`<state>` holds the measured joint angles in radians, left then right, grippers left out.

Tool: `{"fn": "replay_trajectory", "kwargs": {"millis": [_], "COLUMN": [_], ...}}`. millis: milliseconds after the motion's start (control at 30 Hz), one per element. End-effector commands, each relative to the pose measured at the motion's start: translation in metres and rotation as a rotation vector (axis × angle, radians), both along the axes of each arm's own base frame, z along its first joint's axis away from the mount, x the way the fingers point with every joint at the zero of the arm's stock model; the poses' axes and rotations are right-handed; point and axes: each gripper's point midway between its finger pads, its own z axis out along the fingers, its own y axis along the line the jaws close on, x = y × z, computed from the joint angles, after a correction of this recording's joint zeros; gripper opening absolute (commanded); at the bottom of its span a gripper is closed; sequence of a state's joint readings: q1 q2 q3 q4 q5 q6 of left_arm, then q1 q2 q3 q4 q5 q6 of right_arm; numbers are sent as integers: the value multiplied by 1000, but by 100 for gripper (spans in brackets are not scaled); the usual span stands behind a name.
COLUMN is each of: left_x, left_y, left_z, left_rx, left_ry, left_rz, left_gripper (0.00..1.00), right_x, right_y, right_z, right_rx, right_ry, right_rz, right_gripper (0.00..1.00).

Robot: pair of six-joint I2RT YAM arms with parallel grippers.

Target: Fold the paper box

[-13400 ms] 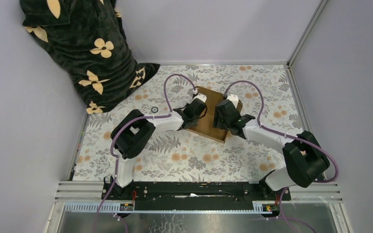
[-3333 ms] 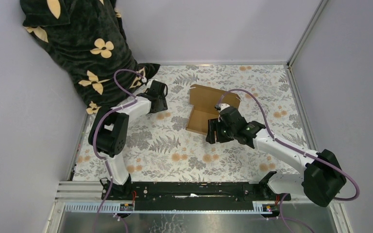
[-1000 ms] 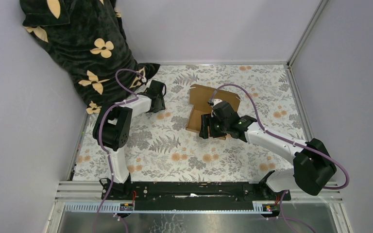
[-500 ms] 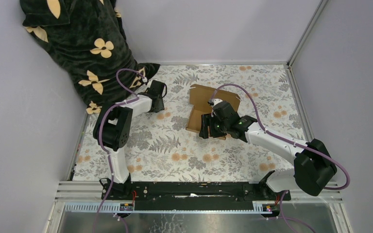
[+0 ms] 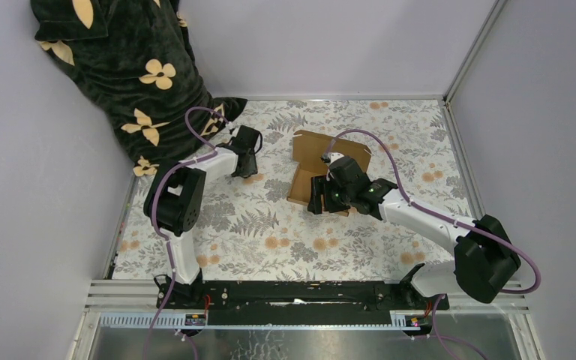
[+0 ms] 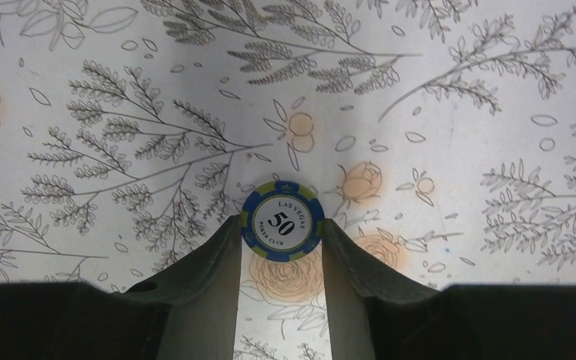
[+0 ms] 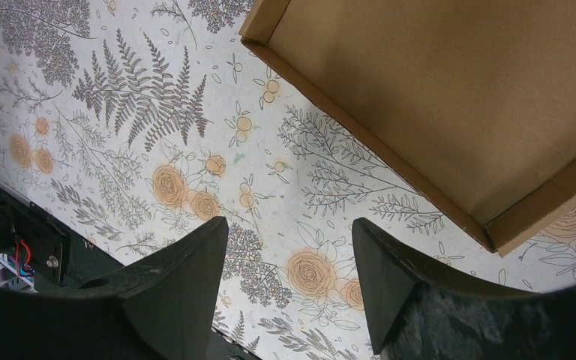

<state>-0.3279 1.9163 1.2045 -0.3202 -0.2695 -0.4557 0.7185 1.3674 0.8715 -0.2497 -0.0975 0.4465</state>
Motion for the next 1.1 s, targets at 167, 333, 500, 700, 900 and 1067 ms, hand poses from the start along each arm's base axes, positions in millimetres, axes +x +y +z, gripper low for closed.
{"fn": "replay_trajectory", "kwargs": {"millis": [167, 333, 500, 700, 900, 1067], "left_x": [-10, -15, -18, -6, 25, 37], "left_y": [-23, -32, -40, -56, -92, -114], "left_z": [24, 36, 45, 46, 59, 61], "left_rx": [-2, 6, 8, -12, -71, -52], "left_ry": [-27, -50, -64, -82, -135, -128], "left_rz": [-49, -63, -75, -109, -187, -237], "left_gripper": [37, 38, 38, 44, 55, 57], "right_x": [2, 3, 5, 13, 40, 71], "right_y": [1, -5, -15, -30, -36, -45], "right_z": [23, 38, 45, 38, 16, -16], "right_rx": [37, 36, 7, -73, -101, -188], "right_ry": [-65, -106, -140, -169, -153, -108], "right_rz": [-4, -19, -46, -81, -144, -202], "right_gripper": [69, 70, 71, 73, 75, 75]}}
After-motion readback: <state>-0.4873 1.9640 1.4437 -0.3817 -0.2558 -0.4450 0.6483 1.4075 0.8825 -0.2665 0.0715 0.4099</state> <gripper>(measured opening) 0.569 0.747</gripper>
